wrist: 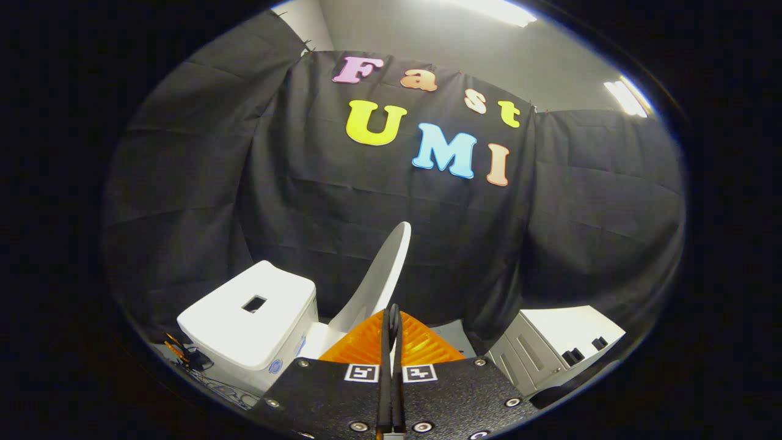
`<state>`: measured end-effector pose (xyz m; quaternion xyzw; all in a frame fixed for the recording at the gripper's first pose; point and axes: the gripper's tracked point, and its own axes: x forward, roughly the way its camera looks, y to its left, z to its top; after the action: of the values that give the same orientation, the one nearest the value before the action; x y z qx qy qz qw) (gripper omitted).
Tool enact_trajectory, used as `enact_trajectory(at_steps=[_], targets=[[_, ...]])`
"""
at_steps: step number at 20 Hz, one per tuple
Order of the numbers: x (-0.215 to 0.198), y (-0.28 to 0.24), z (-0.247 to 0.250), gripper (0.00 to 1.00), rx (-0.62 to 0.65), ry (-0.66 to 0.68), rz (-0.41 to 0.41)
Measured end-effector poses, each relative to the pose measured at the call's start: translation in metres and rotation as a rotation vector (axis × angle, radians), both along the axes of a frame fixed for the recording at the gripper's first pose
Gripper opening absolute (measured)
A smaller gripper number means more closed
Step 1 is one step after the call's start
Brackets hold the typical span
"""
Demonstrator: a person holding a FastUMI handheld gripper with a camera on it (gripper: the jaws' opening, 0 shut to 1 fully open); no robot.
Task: Open the toilet lid.
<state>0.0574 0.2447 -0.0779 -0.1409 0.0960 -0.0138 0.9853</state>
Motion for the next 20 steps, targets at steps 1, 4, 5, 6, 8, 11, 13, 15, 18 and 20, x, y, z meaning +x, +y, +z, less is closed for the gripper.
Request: enact_trajectory(at_steps=[1,4,5,6,8,11,13,15,18,20], targets=[[0.001,0.008,0.001,0.00,-0.008,-0.003,0.011],[-0.001,0.022,0.003,0.00,-0.049,-0.008,0.025],[-0.001,0.024,0.004,0.00,-0.064,-0.010,0.021],[-0.001,0.027,0.004,0.00,-0.076,-0.013,0.022],[0.000,0.036,0.006,0.00,-0.085,-0.026,0.035],[0.000,0.051,0.006,0.00,-0.093,-0.046,0.056],[-0.001,0.062,0.006,0.00,-0.091,-0.056,0.077],[0.000,0.070,0.005,0.00,-0.065,-0.059,0.094],[-0.001,0.082,0.005,0.00,-0.024,-0.057,0.109],[-0.002,0.092,0.003,0.00,-0.004,-0.054,0.118]])
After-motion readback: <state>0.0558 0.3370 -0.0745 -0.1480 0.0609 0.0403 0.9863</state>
